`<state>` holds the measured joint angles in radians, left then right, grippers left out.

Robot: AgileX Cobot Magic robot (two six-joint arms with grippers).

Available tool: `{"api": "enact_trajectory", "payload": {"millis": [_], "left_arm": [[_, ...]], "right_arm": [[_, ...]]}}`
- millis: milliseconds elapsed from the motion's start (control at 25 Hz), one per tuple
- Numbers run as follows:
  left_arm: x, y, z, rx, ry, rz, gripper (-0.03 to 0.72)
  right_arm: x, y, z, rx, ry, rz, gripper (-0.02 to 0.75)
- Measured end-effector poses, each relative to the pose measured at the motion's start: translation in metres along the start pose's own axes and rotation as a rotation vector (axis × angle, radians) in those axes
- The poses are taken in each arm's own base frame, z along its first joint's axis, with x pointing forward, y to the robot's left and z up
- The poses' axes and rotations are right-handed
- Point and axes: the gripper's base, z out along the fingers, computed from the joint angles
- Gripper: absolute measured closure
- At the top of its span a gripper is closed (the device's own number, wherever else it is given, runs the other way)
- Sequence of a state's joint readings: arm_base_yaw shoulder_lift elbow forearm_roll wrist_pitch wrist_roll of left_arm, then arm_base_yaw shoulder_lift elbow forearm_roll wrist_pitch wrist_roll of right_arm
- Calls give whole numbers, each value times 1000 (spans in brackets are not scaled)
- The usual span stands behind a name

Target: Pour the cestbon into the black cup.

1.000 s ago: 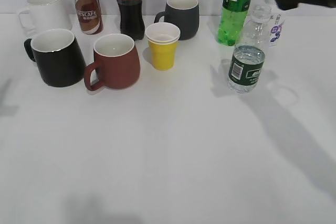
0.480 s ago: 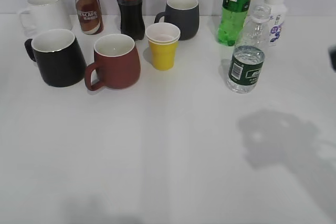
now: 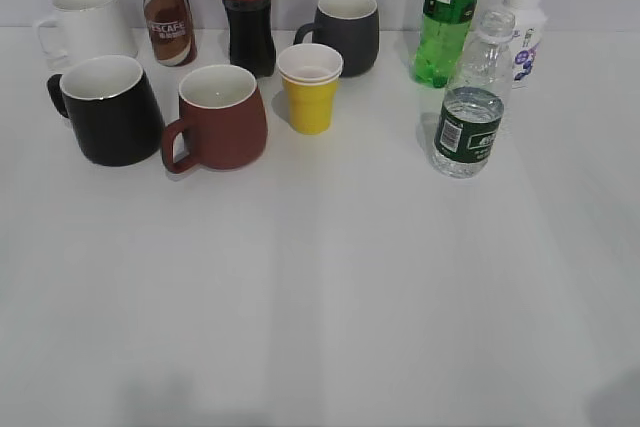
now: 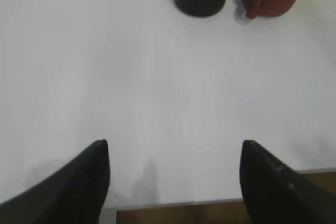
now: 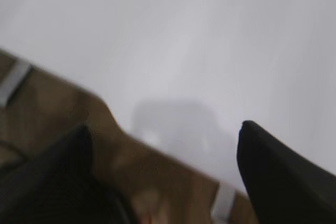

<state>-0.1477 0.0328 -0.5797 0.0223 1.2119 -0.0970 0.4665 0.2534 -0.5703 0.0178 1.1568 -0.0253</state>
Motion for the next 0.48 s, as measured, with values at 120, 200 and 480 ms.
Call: {"api": "enact_trajectory", "payload": {"millis": [120,200,480], "left_arm": [[4,0,-3,11,-46,8,104],[1,-1,0,18,-77,20,104],[-1,-3,9,35,-113,33,104]], "right_arm": [[13,0,-6,4,-136,-2,94],[18,0,-6,5,-193,1,102],[18,0,-8,6,-224,8,182]]}}
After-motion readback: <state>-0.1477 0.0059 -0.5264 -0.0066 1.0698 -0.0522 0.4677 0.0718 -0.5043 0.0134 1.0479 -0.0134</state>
